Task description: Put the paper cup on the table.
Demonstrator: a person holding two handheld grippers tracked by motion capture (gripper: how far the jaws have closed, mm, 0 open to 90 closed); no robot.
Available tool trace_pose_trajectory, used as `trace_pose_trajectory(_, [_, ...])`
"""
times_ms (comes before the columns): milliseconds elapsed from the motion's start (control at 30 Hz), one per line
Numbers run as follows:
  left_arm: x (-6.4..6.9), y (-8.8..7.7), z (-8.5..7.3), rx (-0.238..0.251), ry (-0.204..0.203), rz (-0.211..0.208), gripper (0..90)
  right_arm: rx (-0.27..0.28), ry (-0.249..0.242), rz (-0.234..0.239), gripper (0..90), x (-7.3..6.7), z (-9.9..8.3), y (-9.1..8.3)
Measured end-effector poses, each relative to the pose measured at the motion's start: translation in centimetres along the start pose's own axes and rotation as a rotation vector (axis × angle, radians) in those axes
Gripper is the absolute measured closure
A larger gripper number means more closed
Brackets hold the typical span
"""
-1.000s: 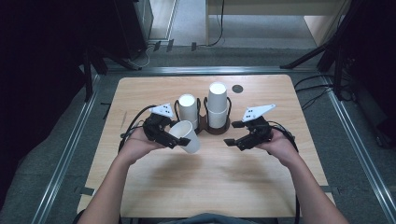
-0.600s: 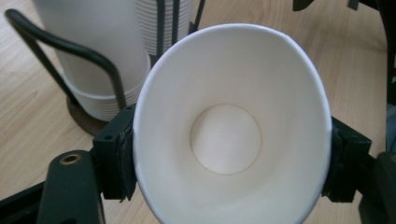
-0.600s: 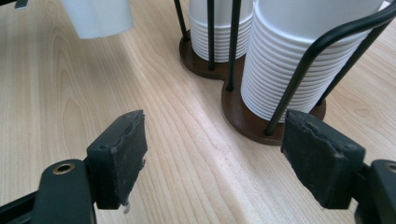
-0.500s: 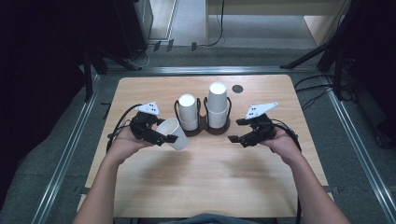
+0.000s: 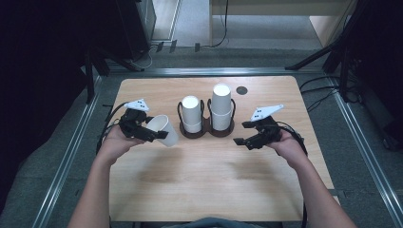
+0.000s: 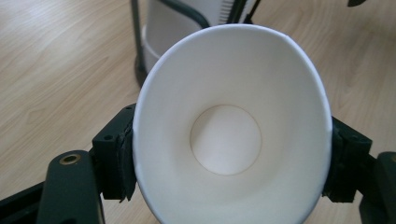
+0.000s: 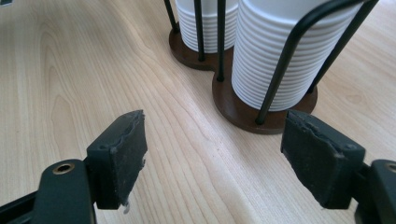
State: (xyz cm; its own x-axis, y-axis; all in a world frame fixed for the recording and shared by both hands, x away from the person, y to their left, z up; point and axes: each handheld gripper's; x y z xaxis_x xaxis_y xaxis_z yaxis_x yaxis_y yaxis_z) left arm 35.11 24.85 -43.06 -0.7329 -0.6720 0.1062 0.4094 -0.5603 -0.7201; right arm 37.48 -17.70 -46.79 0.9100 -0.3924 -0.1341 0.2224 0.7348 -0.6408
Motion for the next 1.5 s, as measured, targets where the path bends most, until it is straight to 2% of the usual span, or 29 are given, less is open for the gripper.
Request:
trace_pose_trajectory(233, [-1.7, -0.2, -0.4, -0.016, -0.037, 0.042, 22.9, -0.005, 0.001, -0.014, 22.5, 0.0, -0.3, 0.3])
trace_pose_trajectory(367, [-2.3, -0.1, -0.4, -0.038, -0.037, 0.081, 22.9, -0.013, 0.003, -0.019, 22.5, 0.0, -0.4, 0.3])
trace_pose_trajectory(700, [-4.1, 0.0, -0.6, -0.064, -0.084, 0.123, 22.7, -0.004, 0.015, -0.016, 22.5, 0.0, -0.8, 0.5])
trace_pose_trajectory(933, [-5.4, 0.3, -1.1, -0.087, -0.110, 0.169, 22.6, -0.022, 0.021, -0.021, 22.5, -0.1, -1.0, 0.8])
trace_pose_trajectory(1233, [-6.1, 1.3, -1.5, -0.142, -0.104, 0.217, 21.9, -0.029, 0.020, -0.019, 22.5, -0.2, -1.3, 0.9])
trace_pose_trajectory(1300, [-6.2, 1.4, -1.6, -0.144, -0.110, 0.226, 21.6, -0.032, 0.027, -0.018, 22.5, -0.2, -1.3, 1.0])
trace_pose_trajectory(1367, [-6.3, 1.5, -1.7, -0.145, -0.104, 0.253, 21.3, -0.035, 0.025, -0.017, 22.5, -0.3, -1.3, 1.1])
trace_pose_trajectory(1500, [-6.6, 1.8, -2.0, -0.156, -0.120, 0.259, 20.9, -0.040, 0.020, -0.012, 22.5, -0.3, -1.3, 1.3])
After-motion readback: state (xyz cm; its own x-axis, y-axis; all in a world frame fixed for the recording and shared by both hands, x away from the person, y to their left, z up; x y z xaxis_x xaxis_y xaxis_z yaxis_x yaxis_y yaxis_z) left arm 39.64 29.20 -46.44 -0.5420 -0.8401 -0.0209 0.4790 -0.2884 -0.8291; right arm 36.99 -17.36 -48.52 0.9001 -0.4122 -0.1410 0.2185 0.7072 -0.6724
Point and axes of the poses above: each handheld gripper's, and its own axes: y roughly forward along the jaws, z roughly out of its top, x roughly to its right, and after that the axes turned 4 degrees about z, right-handed
